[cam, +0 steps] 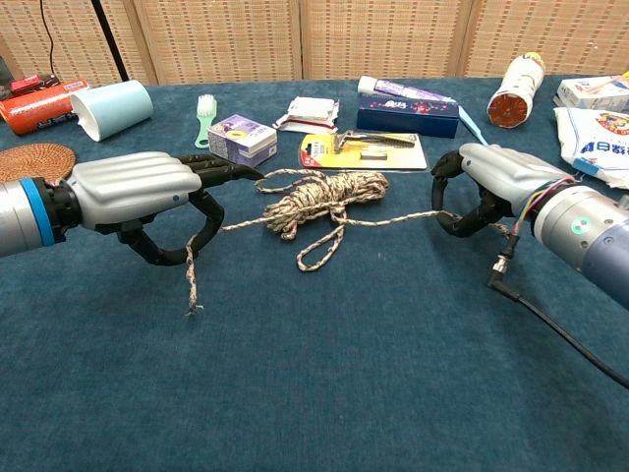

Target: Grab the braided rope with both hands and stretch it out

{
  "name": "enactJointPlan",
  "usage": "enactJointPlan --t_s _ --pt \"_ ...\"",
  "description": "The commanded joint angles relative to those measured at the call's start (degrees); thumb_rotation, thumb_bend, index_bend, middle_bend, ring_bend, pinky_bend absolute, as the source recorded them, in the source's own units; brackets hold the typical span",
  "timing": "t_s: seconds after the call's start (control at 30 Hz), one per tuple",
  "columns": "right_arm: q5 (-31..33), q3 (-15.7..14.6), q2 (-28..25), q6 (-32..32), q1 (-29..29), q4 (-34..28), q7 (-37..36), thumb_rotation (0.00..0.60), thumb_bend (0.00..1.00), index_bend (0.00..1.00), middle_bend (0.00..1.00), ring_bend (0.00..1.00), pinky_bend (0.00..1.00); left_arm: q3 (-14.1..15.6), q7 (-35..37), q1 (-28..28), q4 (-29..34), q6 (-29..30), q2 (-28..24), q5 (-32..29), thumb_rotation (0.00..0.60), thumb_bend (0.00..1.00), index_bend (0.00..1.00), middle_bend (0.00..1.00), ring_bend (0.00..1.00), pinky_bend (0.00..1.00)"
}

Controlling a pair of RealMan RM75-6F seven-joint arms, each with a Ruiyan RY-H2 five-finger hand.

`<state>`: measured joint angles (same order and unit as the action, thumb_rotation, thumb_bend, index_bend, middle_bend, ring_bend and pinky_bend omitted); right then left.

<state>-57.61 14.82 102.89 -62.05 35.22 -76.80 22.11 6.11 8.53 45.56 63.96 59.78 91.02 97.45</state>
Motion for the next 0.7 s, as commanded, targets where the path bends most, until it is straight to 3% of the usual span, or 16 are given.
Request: enactJointPlan --t_s 0.03,0.7 --pt "-0.3 0.01 -0.46 -0.27 -0.12 -0.46 -0.1 0.6 0.52 0.7 0.18 0.0 0.0 -0.07 0.47 -0.55 0.3 0.6 -0.64 -0.34 0.6 0.44 0.65 0.0 0.0 0.0" --pt "-2.38 0.17 -5.74 -2.44 -1.88 -3.24 -2.43 0.6 0.52 0.71 0.2 0.01 0.0 -2.08 3.33 -6.65 2.16 6.27 -8.28 -4.75 0.6 0.45 0.68 0.0 0.0 0.0"
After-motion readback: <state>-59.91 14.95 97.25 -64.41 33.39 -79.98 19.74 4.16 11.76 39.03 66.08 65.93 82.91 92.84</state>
